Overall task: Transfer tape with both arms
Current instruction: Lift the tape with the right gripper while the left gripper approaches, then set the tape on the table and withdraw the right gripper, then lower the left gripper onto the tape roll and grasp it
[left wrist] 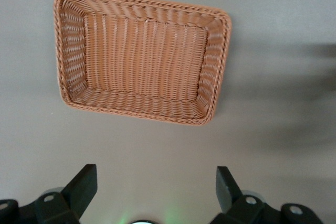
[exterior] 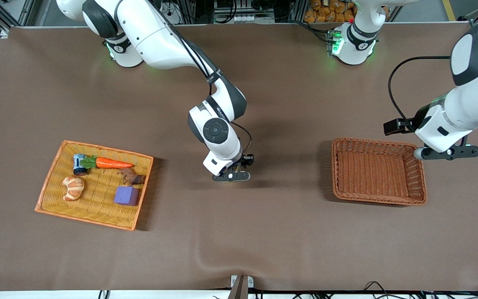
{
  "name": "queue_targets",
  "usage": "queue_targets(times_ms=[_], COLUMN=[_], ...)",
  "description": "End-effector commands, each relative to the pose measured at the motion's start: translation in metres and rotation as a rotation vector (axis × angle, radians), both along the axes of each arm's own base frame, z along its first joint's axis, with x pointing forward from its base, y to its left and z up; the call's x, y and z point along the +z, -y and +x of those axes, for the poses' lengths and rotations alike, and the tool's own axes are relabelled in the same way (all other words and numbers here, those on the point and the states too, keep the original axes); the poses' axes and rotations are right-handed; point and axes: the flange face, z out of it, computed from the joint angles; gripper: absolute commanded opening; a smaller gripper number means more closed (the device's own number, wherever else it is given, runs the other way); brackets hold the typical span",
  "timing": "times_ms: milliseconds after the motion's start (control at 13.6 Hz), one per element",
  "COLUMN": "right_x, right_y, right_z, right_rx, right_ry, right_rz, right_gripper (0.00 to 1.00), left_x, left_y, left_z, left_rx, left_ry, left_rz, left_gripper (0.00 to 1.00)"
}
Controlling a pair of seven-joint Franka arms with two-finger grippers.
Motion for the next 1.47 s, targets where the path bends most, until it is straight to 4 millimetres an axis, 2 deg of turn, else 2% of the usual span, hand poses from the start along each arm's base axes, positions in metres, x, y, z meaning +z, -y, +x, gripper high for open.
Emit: queue_targets(times_ms=[0,73,147,293,366,513,660,806,880,1026,1173,1246,1393], right_x=[0.087,0.120,0.153,0.210,0.233,0.274,0.303,0.331,0.346,0.371,0.391,0.395,0.403], right_y=[0.036,0.062,0.086,0.139,0.166,0.243,0.299,0.361,0.396,0.453,0.495,0.514,0.538], right_z=[0.009,0.015,0.017,0.022,0.018,0.015,0.010,0.010,0.010,-0.005,-0.021,-0.026,-0.030], right_rx=[-0.031,-0.050,-0.074,-0.119,-0.114,-0.166,-0.154,-0.172,-0.143,-0.023,-0.036,-0.066,-0.038], right_ry=[-0.059,-0.057,-0.033,0.002,0.010,0.020,-0.003,-0.001,0.027,0.029,0.019,0.006,0.005], right_rz=[-0.023,-0.043,-0.043,-0.005,0.005,-0.009,-0.099,-0.102,-0.088,-0.080,-0.077,-0.068,-0.081], right_gripper=[0.93,0.98,1.00,1.00,1.00,1.00,1.00,1.00,1.00,1.00,1.00,1.00,1.00], left_x=[-0.010,-0.014,-0.025,-0.043,-0.054,-0.081,-0.101,-0.128,-0.141,-0.169,-0.194,-0.207,-0.234], left_y=[0.012,0.021,0.041,0.102,0.127,0.177,0.225,0.279,0.301,0.343,0.374,0.387,0.406], left_z=[0.005,0.008,0.011,0.010,0.009,0.007,0.011,0.007,0.006,-0.001,-0.010,-0.016,-0.026], left_rx=[-0.023,-0.033,-0.059,-0.087,-0.071,-0.053,-0.002,0.054,0.083,0.110,0.136,0.139,0.148], left_ry=[0.029,0.043,0.046,0.068,0.081,0.094,0.126,0.156,0.178,0.219,0.232,0.238,0.249], left_rz=[-0.012,-0.018,-0.030,-0.032,-0.038,-0.041,-0.057,-0.075,-0.093,-0.139,-0.161,-0.172,-0.190], left_gripper=[1.00,1.00,1.00,1.00,1.00,1.00,1.00,1.00,1.00,1.00,1.00,1.00,1.00])
